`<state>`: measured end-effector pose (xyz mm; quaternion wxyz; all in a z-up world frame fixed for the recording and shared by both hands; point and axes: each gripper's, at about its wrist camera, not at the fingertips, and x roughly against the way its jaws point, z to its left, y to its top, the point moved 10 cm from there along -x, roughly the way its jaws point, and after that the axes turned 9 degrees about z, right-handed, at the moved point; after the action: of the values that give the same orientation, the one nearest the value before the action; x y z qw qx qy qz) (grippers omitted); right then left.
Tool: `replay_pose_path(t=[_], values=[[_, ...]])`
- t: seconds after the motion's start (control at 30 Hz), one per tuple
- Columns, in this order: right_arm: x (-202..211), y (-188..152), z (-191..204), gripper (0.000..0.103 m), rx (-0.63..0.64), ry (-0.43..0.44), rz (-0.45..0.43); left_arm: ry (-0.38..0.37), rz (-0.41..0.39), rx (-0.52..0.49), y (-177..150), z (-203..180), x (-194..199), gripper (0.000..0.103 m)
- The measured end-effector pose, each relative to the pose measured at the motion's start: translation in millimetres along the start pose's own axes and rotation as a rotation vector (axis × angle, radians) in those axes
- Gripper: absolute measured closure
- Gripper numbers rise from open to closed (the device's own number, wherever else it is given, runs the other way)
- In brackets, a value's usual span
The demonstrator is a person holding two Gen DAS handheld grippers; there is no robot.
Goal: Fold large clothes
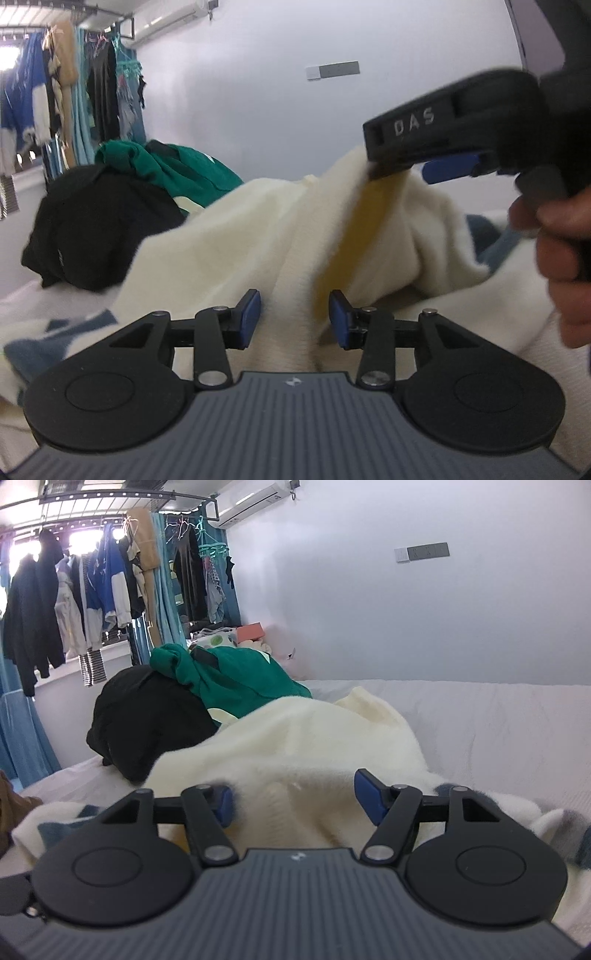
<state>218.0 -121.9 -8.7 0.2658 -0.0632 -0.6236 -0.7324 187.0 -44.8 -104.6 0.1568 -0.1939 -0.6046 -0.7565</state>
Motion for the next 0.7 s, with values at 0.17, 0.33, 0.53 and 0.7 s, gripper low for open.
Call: replay_pose_path(t=[0.17,0.33,0.53,0.7], values=[[2,1,-6,0.038,-0.029,-0.007,-0.022,0.146,0.016,0.007,-2,18,-7,0.053],[2,-1,-10,0.038,-0.021,-0.053,-0.041,0.19,0.033,0.174,-5,50,10,0.041],[6,-1,-13,0.038,-0.011,-0.105,-0.067,0.159,0.121,0.287,-24,64,26,0.034],[15,2,-17,0.038,-0.015,-0.149,-0.104,0.148,0.204,0.25,-38,52,16,0.033]])
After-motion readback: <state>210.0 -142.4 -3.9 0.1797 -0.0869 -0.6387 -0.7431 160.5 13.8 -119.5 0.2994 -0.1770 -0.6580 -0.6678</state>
